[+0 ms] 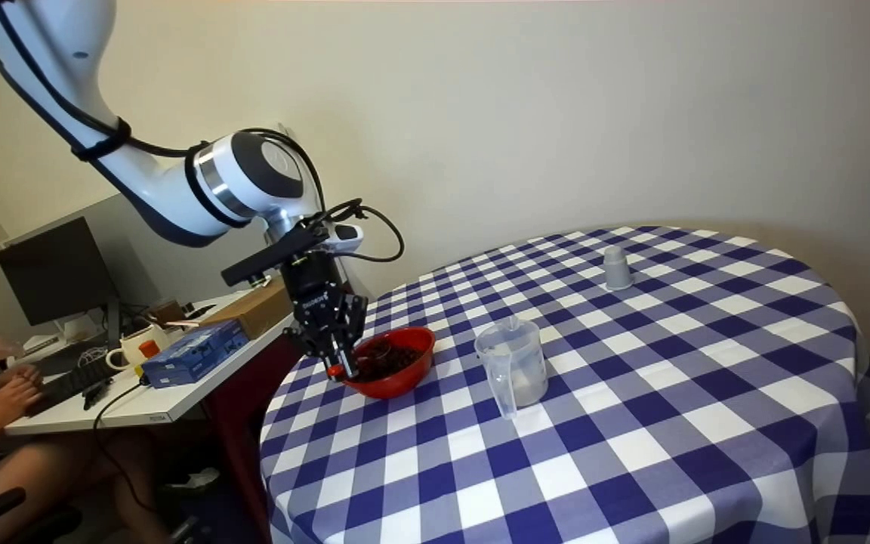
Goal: Put a spoonful of the contents of the bowl in the jug
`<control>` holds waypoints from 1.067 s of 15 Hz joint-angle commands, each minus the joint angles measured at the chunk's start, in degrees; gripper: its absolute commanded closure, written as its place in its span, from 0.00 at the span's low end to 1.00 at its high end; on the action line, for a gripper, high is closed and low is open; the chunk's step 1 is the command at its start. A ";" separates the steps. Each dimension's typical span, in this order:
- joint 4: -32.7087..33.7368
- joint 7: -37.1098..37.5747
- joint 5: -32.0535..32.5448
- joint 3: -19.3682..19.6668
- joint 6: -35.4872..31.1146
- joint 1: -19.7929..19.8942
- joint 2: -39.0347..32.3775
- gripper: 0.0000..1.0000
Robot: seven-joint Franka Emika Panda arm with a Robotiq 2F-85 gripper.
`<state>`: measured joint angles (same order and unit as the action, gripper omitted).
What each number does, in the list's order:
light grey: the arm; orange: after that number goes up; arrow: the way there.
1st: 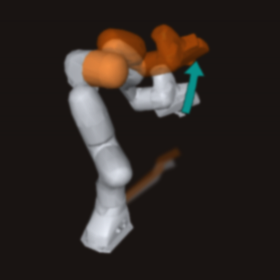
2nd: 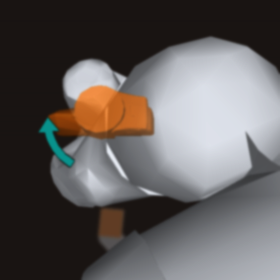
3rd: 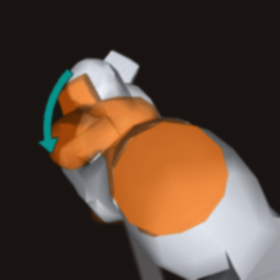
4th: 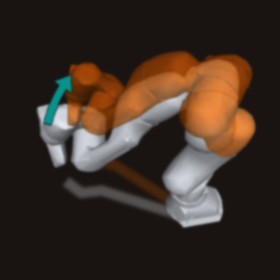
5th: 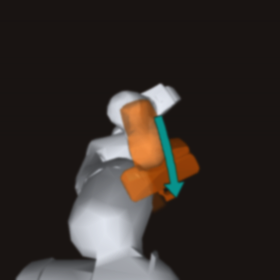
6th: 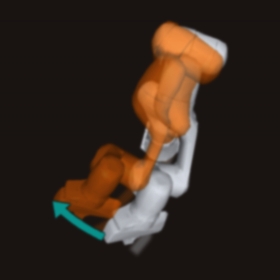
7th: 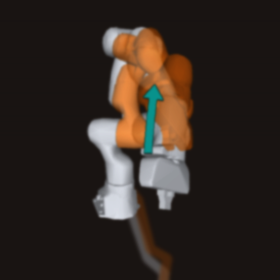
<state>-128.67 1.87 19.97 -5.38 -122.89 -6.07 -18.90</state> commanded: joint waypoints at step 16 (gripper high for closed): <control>-2.72 -2.34 -7.37 0.86 -1.34 1.75 6.41 0.89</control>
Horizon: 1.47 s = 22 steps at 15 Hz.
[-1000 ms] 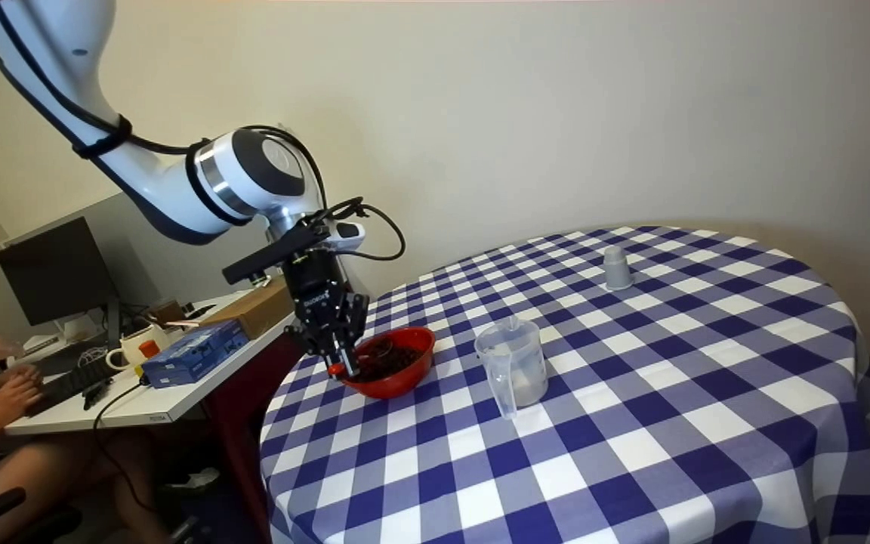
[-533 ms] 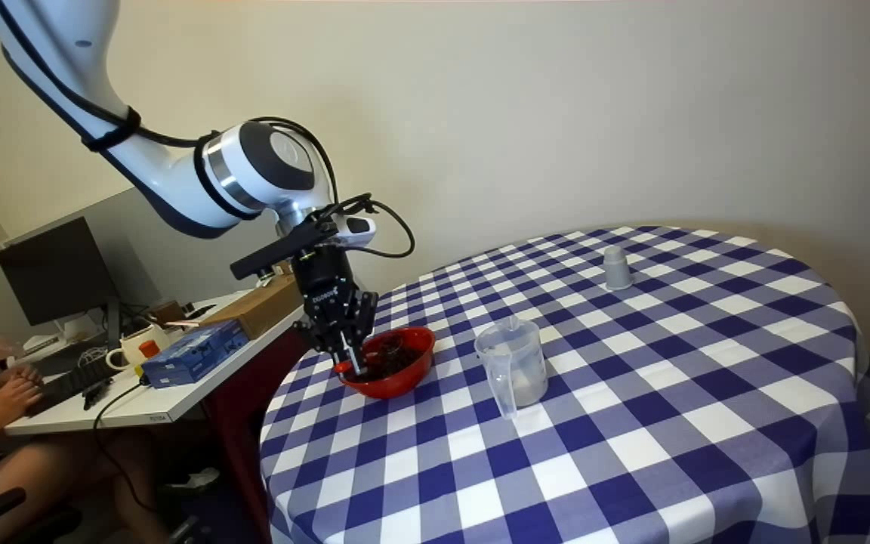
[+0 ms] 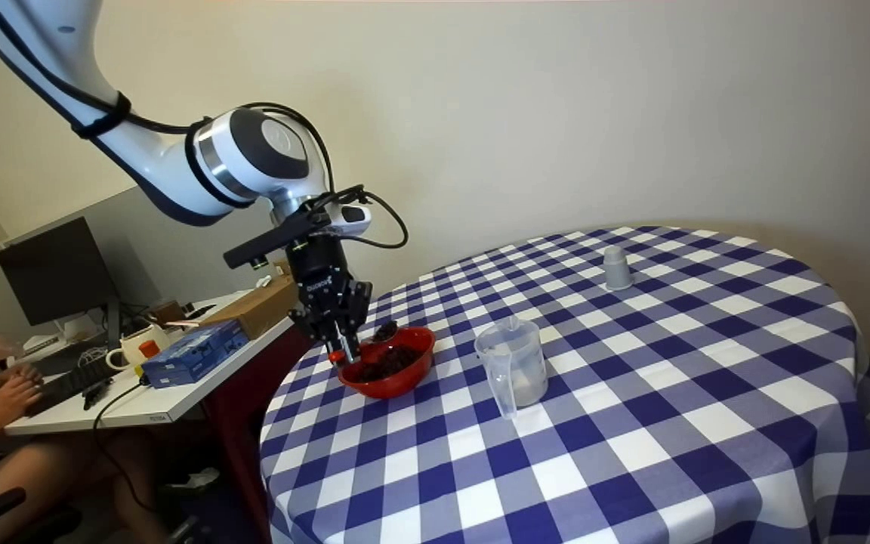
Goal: Put a spoonful of the contents of the bowl in the jug
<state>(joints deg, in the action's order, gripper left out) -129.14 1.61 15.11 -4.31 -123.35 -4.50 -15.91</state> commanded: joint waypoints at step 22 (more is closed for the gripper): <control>-7.29 -2.57 -4.03 6.48 -1.42 7.05 12.01 0.89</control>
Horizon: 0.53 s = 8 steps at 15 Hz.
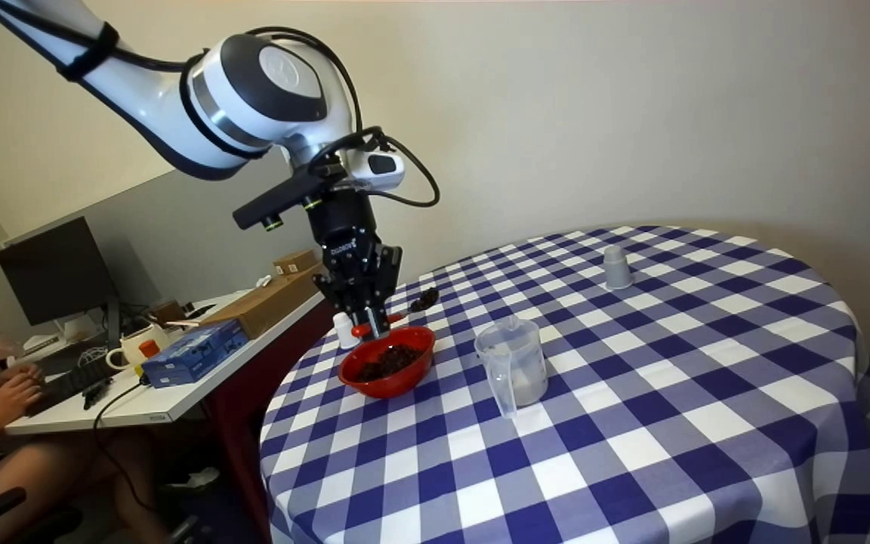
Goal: Put a spoonful of the contents of the bowl in the jug
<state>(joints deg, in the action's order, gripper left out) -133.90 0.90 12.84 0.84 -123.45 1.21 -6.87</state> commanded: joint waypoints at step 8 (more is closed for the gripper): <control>-4.39 -1.85 -1.65 5.02 -1.47 4.94 4.77 0.89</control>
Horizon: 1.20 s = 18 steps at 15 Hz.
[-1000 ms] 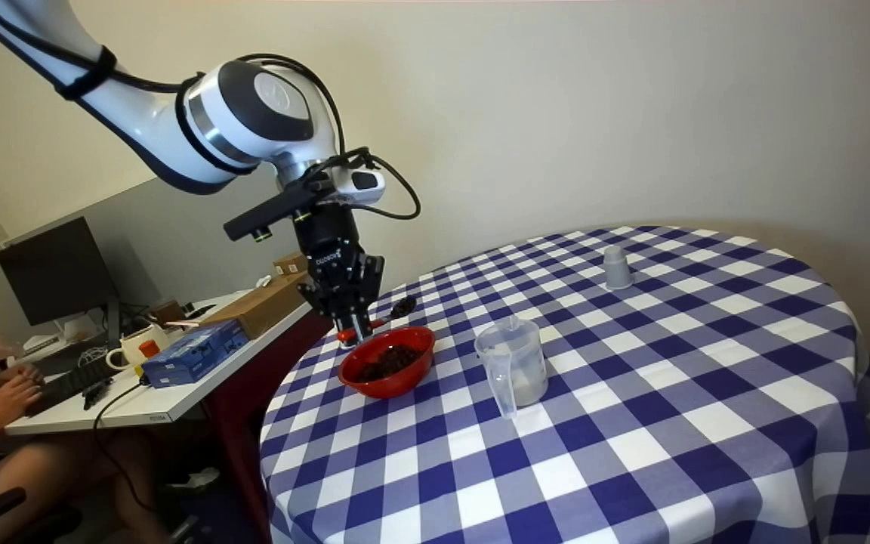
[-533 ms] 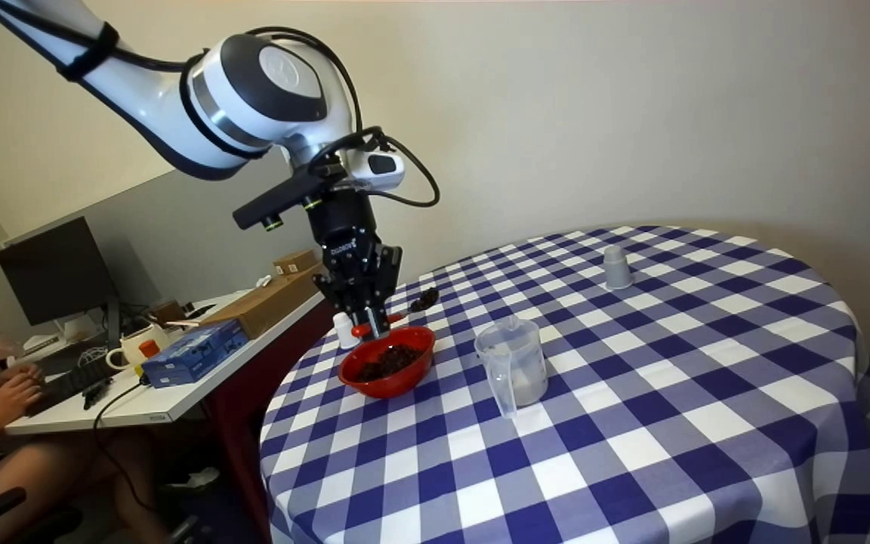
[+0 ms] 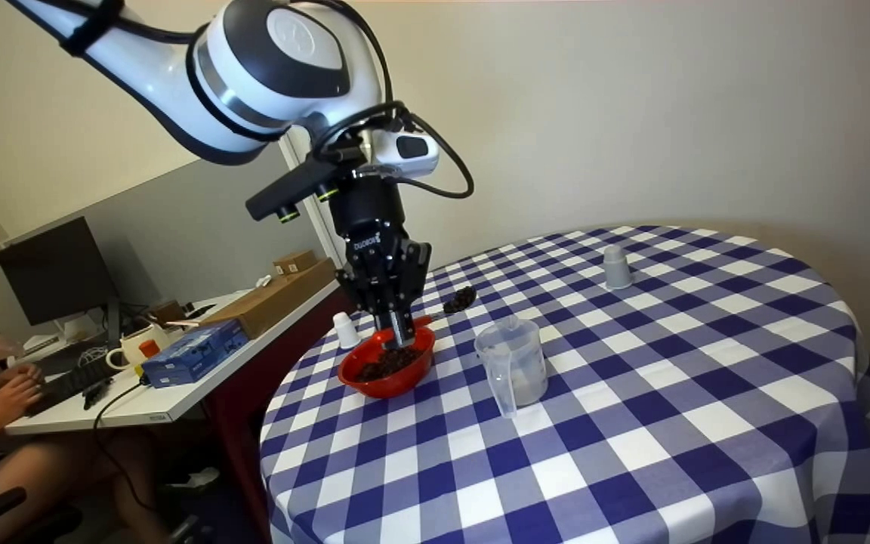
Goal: Put a spoonful of the contents of the bowl in the jug
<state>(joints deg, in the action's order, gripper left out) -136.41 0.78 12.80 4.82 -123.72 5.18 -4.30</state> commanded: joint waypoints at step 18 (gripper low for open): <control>-0.59 2.02 3.33 2.25 0.18 1.26 0.83 0.89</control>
<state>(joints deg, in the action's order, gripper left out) -136.63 1.16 14.39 6.98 -123.70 6.70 -3.99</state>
